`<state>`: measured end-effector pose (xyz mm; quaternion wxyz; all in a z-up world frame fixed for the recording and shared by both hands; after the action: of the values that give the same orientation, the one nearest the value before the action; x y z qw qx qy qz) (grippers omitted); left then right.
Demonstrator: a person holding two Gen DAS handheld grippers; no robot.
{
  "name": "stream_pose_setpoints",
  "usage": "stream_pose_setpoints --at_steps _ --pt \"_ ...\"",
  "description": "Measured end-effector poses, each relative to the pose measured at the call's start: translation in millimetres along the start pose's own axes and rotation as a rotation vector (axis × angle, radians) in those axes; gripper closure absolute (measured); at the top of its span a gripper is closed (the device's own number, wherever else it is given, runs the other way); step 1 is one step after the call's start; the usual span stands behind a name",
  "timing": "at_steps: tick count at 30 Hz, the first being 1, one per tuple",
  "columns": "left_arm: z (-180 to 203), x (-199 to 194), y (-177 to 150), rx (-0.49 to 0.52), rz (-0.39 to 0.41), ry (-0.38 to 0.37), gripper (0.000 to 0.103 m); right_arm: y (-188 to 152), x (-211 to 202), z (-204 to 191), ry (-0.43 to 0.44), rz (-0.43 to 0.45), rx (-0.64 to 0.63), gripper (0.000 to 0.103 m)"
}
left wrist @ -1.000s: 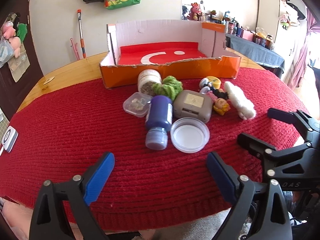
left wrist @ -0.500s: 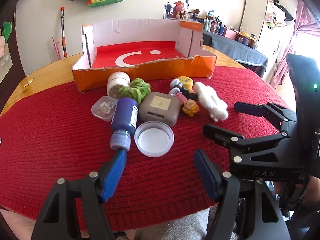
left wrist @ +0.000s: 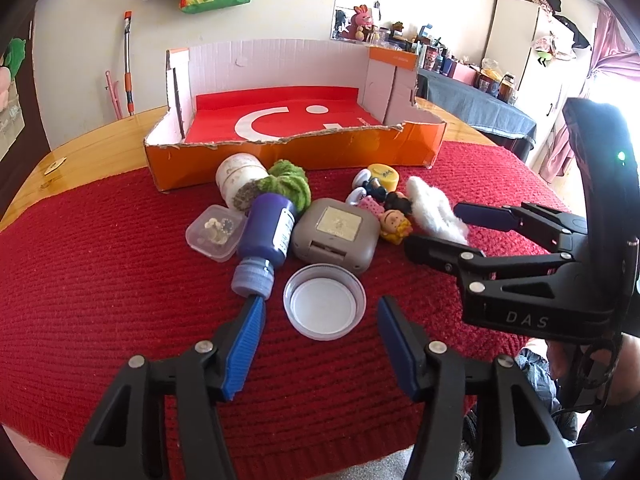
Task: Organize objects
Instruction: 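Move the left tool to the clear lid while the right tool approaches the white star plush, then close the left gripper on the clear lid while the right gripper grasps the white star plush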
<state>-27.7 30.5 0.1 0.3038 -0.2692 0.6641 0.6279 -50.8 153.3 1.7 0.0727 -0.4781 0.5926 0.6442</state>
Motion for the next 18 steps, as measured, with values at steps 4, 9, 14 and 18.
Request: stream_pose_setpoints --at_steps 4,9,14,18 --pt "0.3 0.2 0.5 -0.002 0.000 -0.010 0.056 2.5 0.9 1.2 0.006 -0.001 0.001 0.042" --pt "4.1 -0.7 -0.8 0.011 0.002 -0.023 0.061 3.1 -0.3 1.2 0.017 0.002 0.008 0.057" --pt "5.2 -2.7 -2.1 0.013 0.005 -0.032 0.061 3.5 -3.4 -0.4 0.020 0.006 0.006 0.059" --pt "5.7 -3.2 -2.4 0.013 0.006 -0.034 0.061 3.0 -5.5 -2.7 0.024 0.008 0.003 0.059"
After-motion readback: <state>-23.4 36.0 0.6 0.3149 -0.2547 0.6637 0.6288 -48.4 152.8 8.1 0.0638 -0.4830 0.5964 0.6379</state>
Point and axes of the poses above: each gripper's, at about its wrist camera, not at the fingertips, and x roughly the way its jaws point, z to its right, y to its top, the point moved 2 cm from there along x, roughly the way its jaws point, and after that the axes turned 10 degrees about y, right-handed, at the moved point
